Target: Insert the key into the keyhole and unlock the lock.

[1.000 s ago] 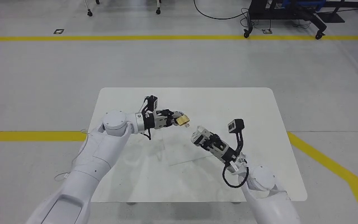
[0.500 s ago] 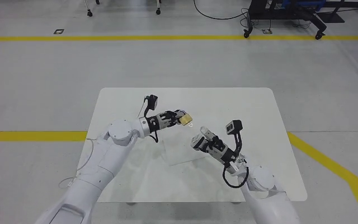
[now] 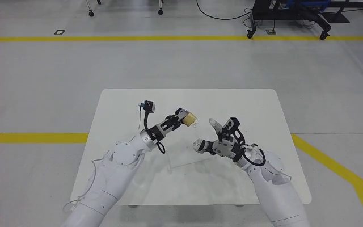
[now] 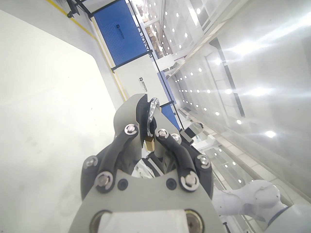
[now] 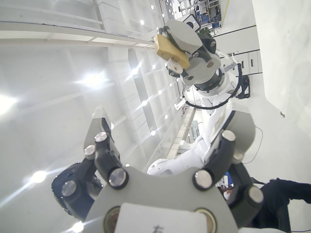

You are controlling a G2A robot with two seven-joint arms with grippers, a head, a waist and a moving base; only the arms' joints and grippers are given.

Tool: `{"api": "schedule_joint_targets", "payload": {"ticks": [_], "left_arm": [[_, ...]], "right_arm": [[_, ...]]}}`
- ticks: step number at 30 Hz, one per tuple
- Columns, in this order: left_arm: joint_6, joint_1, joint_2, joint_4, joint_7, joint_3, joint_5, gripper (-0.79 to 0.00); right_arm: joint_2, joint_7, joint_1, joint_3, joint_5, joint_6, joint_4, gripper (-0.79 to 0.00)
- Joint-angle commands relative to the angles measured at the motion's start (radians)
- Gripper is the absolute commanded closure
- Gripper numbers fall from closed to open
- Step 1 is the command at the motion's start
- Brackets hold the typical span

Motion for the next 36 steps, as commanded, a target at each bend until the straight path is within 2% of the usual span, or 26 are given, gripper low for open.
{"api": "schedule_joint_targets", "payload": {"ticks": [1,2,3,6,10,14,17,21,24,33,36], "left_arm": [[0.002,-0.006,-0.002,0.015,-0.032,-0.003,-0.049,0.000],[0.001,-0.008,-0.003,0.022,-0.048,-0.004,-0.069,0.000],[0.003,-0.012,-0.004,0.031,-0.064,-0.005,-0.087,0.000],[-0.002,-0.021,-0.007,0.053,-0.102,-0.008,-0.130,0.000],[-0.009,-0.031,-0.010,0.075,-0.132,-0.009,-0.143,0.000],[-0.005,-0.038,-0.012,0.085,-0.144,-0.006,-0.130,0.000],[-0.005,-0.039,-0.013,0.088,-0.149,-0.006,-0.131,0.000],[-0.009,-0.040,-0.015,0.093,-0.142,-0.005,-0.120,0.000],[-0.011,-0.041,-0.017,0.095,-0.140,-0.004,-0.115,0.000],[-0.018,-0.046,-0.021,0.099,-0.139,-0.002,-0.095,0.000],[-0.019,-0.045,-0.023,0.099,-0.137,-0.002,-0.092,0.000]], "right_arm": [[-0.001,-0.005,0.013,-0.006,0.003,0.001,0.013,-0.533],[-0.002,-0.006,0.016,-0.009,0.005,-0.001,0.016,-0.422],[-0.002,-0.009,0.018,-0.010,0.005,-0.003,0.019,-0.382],[-0.002,-0.010,0.022,-0.014,0.006,-0.006,0.023,-0.342],[-0.001,0.004,0.026,-0.020,0.011,-0.001,0.027,-0.342],[-0.003,-0.003,0.034,-0.030,0.018,-0.011,0.037,-0.379],[-0.004,-0.010,0.044,-0.038,0.018,-0.007,0.049,-0.369],[-0.005,-0.014,0.052,-0.046,0.015,-0.006,0.059,-0.345],[-0.005,-0.021,0.054,-0.049,0.011,-0.009,0.061,-0.299],[-0.006,-0.053,0.054,-0.060,-0.006,-0.018,0.060,-0.283],[-0.006,-0.058,0.054,-0.064,-0.012,-0.018,0.059,-0.240]]}}
